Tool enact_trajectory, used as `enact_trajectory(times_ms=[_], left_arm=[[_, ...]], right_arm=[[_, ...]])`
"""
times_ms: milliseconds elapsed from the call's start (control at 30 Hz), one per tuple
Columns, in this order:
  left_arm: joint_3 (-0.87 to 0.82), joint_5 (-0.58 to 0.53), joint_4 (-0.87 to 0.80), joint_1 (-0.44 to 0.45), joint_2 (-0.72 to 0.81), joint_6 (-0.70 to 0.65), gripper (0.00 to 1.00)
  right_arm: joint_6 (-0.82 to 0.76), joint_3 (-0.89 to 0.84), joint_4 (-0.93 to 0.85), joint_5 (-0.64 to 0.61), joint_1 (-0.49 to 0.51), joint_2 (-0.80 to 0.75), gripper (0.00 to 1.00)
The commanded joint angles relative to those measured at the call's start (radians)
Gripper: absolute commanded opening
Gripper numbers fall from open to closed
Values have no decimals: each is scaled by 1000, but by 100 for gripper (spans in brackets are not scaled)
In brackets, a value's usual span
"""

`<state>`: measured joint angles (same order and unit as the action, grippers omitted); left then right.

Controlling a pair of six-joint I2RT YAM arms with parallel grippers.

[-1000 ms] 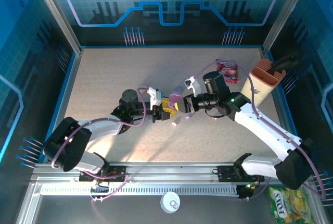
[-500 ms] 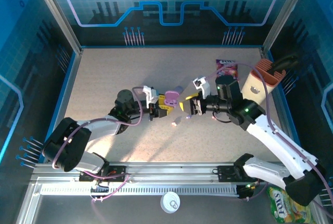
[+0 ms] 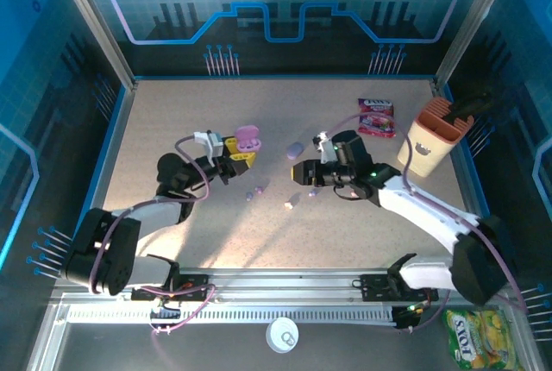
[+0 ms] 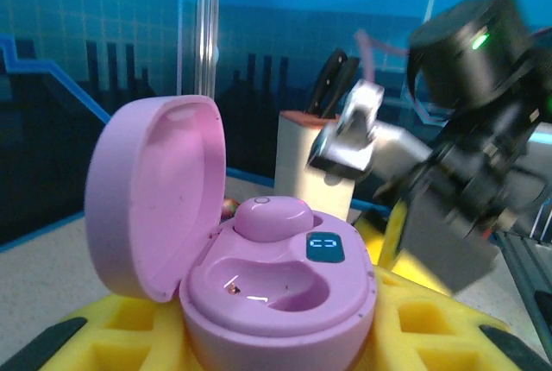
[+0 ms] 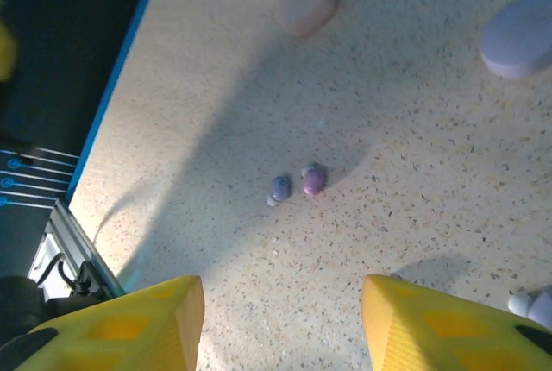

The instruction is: Insert the wireless bluetooth earbuds into the charging case

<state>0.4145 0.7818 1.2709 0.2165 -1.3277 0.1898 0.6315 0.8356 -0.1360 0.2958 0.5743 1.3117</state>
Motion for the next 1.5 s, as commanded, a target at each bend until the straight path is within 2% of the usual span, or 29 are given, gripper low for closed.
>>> enact_trajectory(times_ms=[0, 167, 367, 567, 800, 1100, 1300, 1467], left_arm=[[4, -9, 38, -10, 56, 22, 33], [-17, -5, 38, -9, 108, 44, 32], [-48, -7, 21, -9, 162, 58, 32], [-56, -7, -43, -9, 204, 30, 33], [-52, -6, -56, -9, 205, 19, 33], [-51, -3, -64, -9, 195, 15, 33], [-48, -1, -62, -10, 184, 17, 33], [-49, -2, -65, -9, 181, 15, 33]], right_arm=[[61, 38, 91, 2, 29, 125, 51], [52, 195, 73, 14, 73, 365, 50], [53, 369, 37, 64, 104, 608, 44], [52, 489, -23, 84, 126, 750, 39], [28, 522, -90, 80, 141, 793, 36], [0, 502, -138, 73, 165, 766, 33], [-9, 501, -159, 52, 169, 765, 28], [-18, 500, -182, 40, 169, 755, 20]])
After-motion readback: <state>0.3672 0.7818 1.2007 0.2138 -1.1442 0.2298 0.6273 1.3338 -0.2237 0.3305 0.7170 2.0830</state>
